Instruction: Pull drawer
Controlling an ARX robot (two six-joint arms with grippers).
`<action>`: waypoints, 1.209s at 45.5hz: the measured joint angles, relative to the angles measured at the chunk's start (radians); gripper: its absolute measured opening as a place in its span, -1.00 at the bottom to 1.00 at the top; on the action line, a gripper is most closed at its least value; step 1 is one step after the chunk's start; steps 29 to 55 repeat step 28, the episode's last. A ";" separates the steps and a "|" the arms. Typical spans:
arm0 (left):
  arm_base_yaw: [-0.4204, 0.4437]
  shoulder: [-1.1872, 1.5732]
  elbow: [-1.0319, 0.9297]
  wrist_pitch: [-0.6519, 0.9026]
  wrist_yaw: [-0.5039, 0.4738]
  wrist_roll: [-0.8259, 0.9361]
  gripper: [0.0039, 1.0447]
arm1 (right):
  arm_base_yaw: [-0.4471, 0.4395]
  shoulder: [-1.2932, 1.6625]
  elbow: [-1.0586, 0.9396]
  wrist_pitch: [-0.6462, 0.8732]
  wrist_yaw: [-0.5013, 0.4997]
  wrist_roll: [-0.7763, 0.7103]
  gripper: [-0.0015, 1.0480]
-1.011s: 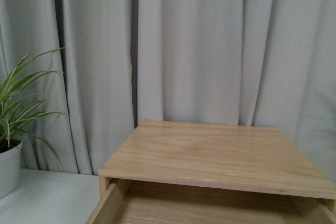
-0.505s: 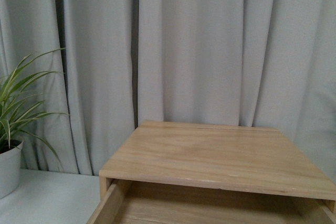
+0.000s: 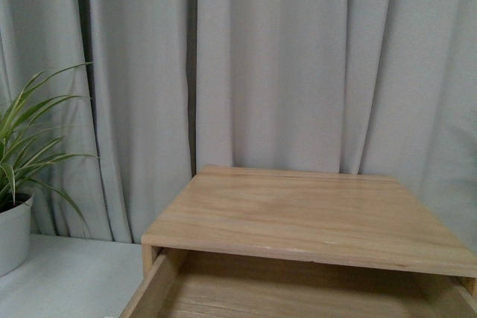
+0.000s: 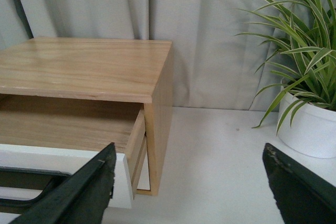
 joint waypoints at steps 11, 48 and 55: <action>0.000 0.000 0.000 0.000 0.000 0.000 0.89 | 0.000 0.000 0.000 0.000 0.000 0.002 0.83; 0.000 0.000 0.000 0.000 0.000 0.000 0.89 | 0.000 0.000 0.000 0.000 0.000 0.002 0.83; 0.000 0.000 0.000 0.000 0.000 0.000 0.89 | 0.000 0.000 0.000 0.000 0.000 0.002 0.83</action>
